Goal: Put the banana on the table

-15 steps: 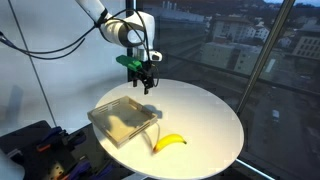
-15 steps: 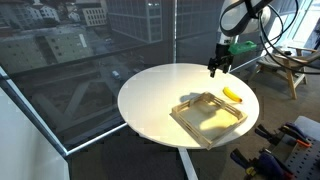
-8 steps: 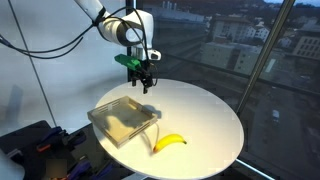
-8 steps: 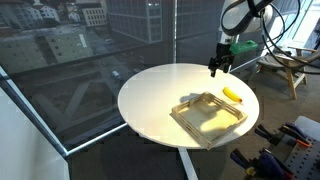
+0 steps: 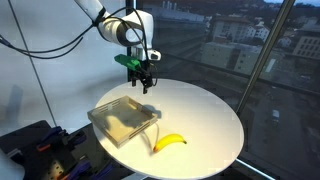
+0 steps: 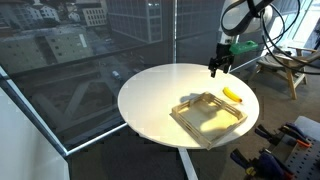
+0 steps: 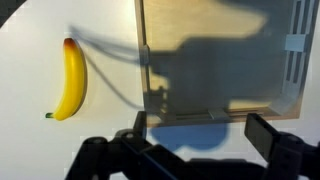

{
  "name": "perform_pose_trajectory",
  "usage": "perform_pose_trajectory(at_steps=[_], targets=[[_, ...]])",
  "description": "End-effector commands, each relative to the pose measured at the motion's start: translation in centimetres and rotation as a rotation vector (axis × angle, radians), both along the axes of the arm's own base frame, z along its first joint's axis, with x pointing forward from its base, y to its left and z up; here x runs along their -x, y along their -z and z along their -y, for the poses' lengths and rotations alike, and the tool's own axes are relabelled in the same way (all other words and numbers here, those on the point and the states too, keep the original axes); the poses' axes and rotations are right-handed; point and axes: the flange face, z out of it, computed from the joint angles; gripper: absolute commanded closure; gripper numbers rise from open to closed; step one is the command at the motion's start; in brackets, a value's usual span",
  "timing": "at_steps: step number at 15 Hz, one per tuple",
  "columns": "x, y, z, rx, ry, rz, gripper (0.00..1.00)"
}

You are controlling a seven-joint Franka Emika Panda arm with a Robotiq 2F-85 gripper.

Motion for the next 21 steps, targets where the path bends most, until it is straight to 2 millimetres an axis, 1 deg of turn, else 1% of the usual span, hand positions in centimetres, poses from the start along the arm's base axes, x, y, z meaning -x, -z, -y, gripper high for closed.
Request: perform_pose_trajectory(at_steps=[1, 9, 13, 16, 21], targets=[[0.0, -0.5, -0.7, 0.001, -0.015, 0.009, 0.00], [0.2, -1.5, -2.9, 0.003, -0.061, 0.031, 0.00], [0.6, -2.6, -4.0, 0.005, -0.083, 0.040, 0.00], [1.3, -3.5, -4.8, 0.008, -0.091, 0.045, 0.00], [3.1, -4.7, -5.6, 0.014, -0.064, 0.047, 0.00]])
